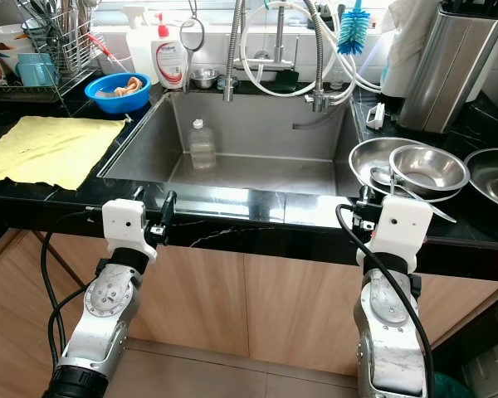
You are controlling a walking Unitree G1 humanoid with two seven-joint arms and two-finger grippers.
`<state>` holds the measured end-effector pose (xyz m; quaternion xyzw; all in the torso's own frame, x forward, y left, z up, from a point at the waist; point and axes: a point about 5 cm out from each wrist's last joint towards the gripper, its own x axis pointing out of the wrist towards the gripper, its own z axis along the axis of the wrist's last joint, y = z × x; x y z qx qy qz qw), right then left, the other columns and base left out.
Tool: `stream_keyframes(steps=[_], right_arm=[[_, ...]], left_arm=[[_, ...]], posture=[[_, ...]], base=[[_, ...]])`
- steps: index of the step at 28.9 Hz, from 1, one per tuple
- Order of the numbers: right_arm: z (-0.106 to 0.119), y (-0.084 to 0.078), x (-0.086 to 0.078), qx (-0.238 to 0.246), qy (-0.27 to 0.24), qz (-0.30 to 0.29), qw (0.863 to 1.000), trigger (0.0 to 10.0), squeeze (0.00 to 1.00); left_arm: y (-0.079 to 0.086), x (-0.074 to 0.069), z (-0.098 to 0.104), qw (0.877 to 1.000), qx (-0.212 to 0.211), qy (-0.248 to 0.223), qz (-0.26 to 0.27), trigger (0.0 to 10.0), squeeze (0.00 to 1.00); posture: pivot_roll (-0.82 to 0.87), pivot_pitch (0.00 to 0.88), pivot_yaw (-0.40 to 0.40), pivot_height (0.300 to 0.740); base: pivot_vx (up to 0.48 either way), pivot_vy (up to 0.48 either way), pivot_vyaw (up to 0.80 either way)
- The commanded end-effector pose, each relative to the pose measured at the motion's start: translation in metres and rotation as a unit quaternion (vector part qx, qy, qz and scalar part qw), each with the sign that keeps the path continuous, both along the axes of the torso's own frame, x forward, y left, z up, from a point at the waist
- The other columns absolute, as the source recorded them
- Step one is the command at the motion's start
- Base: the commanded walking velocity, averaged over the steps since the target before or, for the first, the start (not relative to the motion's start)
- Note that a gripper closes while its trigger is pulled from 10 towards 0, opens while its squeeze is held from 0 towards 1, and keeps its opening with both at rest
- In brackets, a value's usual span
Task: Kitchen organization
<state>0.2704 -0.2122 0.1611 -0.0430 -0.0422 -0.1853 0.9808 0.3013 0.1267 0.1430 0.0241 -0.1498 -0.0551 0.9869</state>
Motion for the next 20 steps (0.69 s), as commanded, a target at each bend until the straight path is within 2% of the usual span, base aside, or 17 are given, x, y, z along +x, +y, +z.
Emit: stream_keyframes(steps=[1,11,12,14,15,20], right_arm=[[-0.0016,-0.0009,0.0020,0.006,0.009,-0.008,1.000,10.0,0.00],[-0.0049,0.0011,0.0072,0.007,0.025,-0.006,1.000,10.0,0.00],[-0.0050,0.0014,0.0077,0.005,0.027,-0.004,1.000,3.3,0.00],[-0.0051,0.0016,0.0080,0.003,0.027,-0.002,1.000,3.3,0.00],[-0.0050,0.0015,0.0081,0.003,0.027,-0.003,1.000,0.0,0.00],[-0.0043,0.0016,0.0088,0.004,0.025,-0.005,1.000,0.0,0.00]], left_arm=[[0.0006,-0.0005,-0.0011,1.000,0.008,0.002,0.000,10.0,0.00],[0.0010,-0.0001,-0.0010,1.000,0.010,0.002,0.000,10.0,0.00],[0.0010,0.0000,-0.0010,1.000,0.010,0.002,0.000,10.0,0.00],[0.0010,0.0000,-0.0010,1.000,0.009,0.002,0.000,10.0,0.00],[0.0009,-0.0001,-0.0009,1.000,0.010,0.002,0.000,10.0,0.00],[0.0009,-0.0002,-0.0010,1.000,0.010,0.002,-0.001,10.0,0.00]], posture=[[-0.13,0.000,0.045,0.740],[-0.13,0.000,0.048,0.740],[-0.13,0.000,0.048,0.740],[-0.13,0.000,0.048,0.740],[-0.13,0.000,0.048,0.740],[-0.13,0.000,0.048,0.740]], base=[[0.000,0.000,0.00],[0.000,0.000,0.00],[0.000,0.000,0.00],[0.000,0.000,0.00],[0.000,0.000,0.00],[0.000,0.000,0.00]])
